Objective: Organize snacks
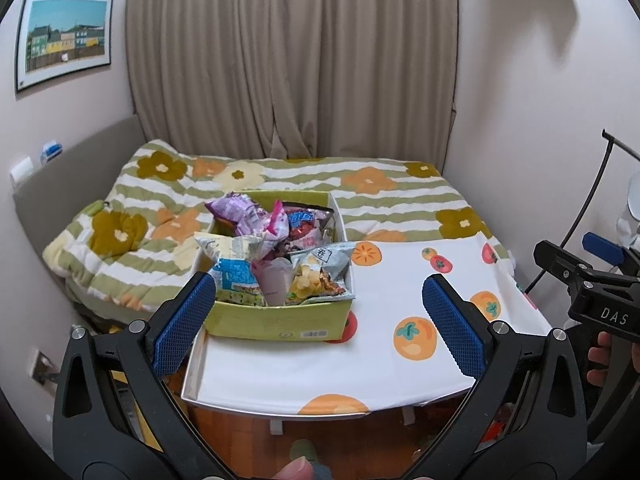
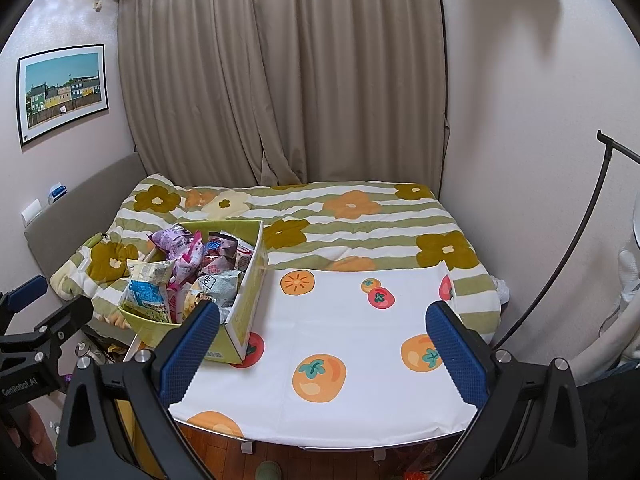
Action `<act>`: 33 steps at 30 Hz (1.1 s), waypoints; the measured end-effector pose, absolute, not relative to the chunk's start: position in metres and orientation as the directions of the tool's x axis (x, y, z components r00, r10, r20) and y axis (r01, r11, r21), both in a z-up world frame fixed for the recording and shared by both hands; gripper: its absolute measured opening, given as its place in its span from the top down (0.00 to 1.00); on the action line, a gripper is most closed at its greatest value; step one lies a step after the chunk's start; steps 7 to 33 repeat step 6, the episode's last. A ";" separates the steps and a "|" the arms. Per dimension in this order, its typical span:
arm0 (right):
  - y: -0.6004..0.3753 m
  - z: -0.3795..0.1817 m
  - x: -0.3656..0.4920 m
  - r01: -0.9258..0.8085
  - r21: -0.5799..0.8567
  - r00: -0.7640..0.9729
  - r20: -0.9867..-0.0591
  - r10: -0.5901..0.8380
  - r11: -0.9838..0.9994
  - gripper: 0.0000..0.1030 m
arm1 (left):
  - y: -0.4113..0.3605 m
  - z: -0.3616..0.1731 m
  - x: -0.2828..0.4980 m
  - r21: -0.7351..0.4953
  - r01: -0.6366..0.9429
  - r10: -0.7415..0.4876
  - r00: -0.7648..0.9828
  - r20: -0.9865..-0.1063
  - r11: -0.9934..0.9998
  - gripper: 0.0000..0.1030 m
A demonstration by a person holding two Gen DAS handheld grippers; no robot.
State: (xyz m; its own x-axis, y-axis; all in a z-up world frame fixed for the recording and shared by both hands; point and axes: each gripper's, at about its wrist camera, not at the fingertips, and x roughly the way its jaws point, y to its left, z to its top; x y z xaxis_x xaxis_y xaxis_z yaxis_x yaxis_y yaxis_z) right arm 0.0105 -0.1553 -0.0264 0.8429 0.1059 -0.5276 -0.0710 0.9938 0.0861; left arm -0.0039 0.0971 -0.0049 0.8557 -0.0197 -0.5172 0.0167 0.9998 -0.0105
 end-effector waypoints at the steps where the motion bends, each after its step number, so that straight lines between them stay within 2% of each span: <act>1: -0.155 -0.026 0.010 -0.071 0.086 0.843 -0.528 0.106 0.994 0.00 | 0.097 -0.005 -0.004 -0.008 0.013 -0.015 0.857 -0.515 1.000 0.00; 33: -0.155 -0.027 0.010 -0.071 0.087 0.841 -0.531 0.107 0.994 0.00 | 0.099 -0.008 -0.003 0.014 0.000 0.007 0.861 -0.509 1.000 0.00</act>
